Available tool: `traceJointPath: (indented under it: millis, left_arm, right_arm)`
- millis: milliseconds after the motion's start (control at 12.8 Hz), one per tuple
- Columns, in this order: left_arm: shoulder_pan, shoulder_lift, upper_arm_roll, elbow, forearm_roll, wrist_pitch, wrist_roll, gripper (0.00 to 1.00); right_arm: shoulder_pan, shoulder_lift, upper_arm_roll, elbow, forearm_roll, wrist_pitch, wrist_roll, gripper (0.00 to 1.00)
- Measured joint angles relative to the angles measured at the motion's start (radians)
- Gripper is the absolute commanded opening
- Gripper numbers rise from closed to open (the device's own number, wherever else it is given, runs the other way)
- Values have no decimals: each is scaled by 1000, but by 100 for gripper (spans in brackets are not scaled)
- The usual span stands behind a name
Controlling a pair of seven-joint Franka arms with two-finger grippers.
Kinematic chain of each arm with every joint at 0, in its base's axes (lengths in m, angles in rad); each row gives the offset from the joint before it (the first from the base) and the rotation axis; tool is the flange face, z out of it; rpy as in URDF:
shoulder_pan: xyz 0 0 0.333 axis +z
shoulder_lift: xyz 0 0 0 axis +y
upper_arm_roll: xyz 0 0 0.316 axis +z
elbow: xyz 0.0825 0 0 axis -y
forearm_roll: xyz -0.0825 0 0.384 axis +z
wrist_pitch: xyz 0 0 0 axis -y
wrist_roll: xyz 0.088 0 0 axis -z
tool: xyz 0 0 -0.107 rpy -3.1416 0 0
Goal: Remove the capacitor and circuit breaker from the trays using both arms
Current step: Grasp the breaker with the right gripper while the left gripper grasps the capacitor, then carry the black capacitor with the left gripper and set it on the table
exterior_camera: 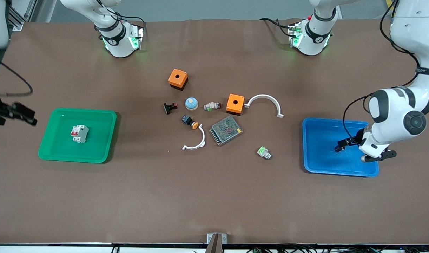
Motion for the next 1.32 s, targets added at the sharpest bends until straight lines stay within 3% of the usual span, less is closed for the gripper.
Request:
traceJointPath:
  millis: [156, 312, 545, 779, 1091, 1325]
  left_arm:
    - [-1, 32, -2, 6, 0, 28, 0, 93]
    - [-7, 52, -4, 17, 0, 30, 0, 77]
    - [-12, 65, -4, 26, 0, 30, 0, 58]
    - [-12, 77, -4, 40, 0, 31, 0, 3]
    - [-11, 72, -12, 60, 0, 25, 0, 0]
    - [-10, -11, -74, 78, 0, -87, -11, 0]
  right_arm:
    - [-55, 128, -2, -2, 0, 58, 0, 100]
    - [-98, 210, -3, -24, 0, 115, -7, 100]
    - [-105, 228, 1, -173, 0, 249, -11, 100]
    - [-101, 219, 9, -299, 10, 287, -11, 100]
    - [-101, 189, 9, -426, 32, 360, -48, 100]
    - [-102, 187, 9, -477, 33, 406, -52, 99]
